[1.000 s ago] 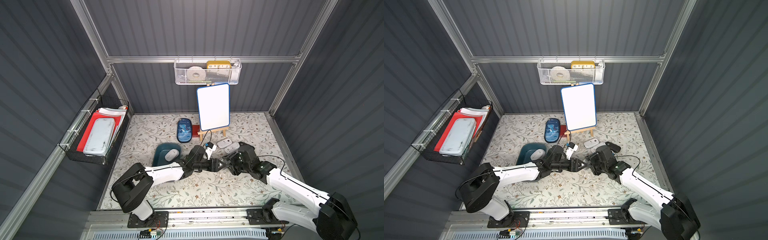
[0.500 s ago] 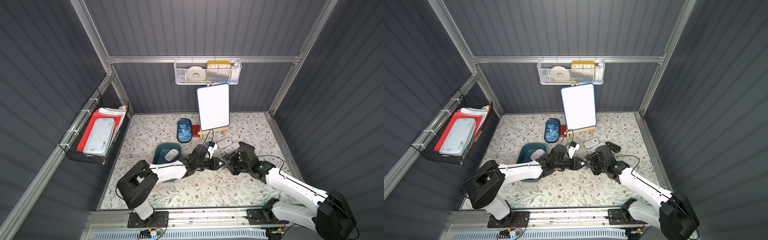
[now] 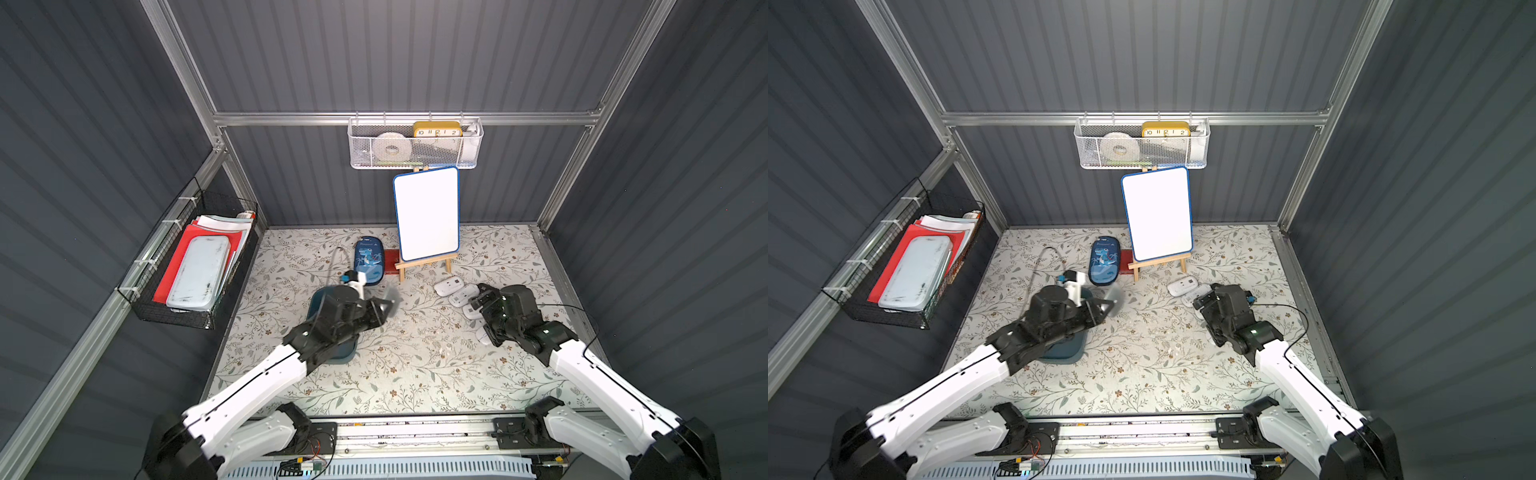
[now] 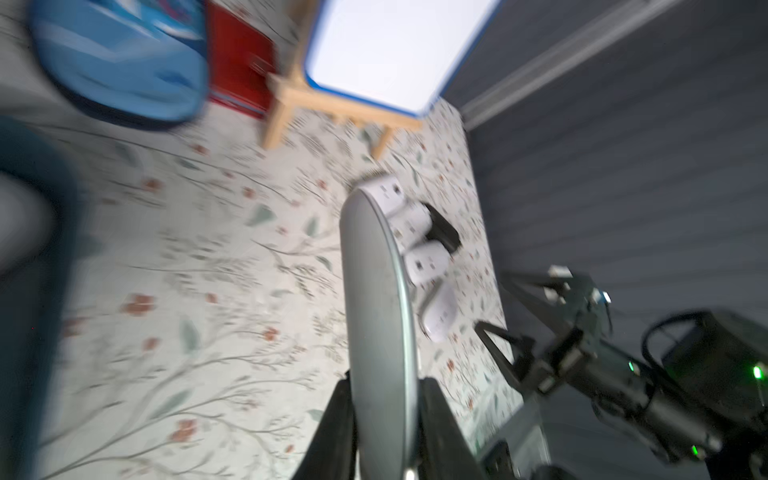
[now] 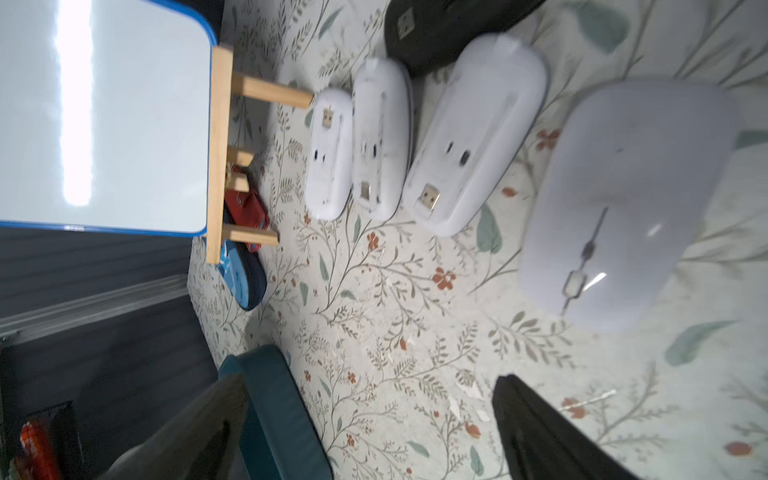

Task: Put the mouse in the storage box
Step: Place the mouse in the storage box.

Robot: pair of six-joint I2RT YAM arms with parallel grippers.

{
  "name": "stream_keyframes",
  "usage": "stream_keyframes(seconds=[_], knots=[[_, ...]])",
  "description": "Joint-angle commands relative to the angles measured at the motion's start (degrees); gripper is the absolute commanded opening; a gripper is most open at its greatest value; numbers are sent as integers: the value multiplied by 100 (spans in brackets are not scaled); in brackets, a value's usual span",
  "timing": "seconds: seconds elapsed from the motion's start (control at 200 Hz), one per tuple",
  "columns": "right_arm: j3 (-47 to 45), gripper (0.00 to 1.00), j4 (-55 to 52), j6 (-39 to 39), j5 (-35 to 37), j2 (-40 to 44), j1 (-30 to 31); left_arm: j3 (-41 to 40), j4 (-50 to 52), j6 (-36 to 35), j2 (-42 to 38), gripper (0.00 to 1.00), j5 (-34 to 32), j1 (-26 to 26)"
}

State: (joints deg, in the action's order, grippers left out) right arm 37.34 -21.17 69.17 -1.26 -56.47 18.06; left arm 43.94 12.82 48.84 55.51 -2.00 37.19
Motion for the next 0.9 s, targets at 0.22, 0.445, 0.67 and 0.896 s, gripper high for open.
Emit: stream_keyframes(seconds=[0.22,0.445,0.67,0.896], knots=[[-478,95,-309,-825,-84,-70,-655,-94,2361,840,-350,0,-976,-397],[-511,95,-265,-998,-160,-343,-734,-333,2153,845,129,0,-911,-406],[-550,94,-196,-1037,-225,-434,-761,-536,1625,650,747,0,-773,-588],[-620,94,-209,-1114,-338,-452,-855,-402,1222,93,1095,0,-545,-1183]])
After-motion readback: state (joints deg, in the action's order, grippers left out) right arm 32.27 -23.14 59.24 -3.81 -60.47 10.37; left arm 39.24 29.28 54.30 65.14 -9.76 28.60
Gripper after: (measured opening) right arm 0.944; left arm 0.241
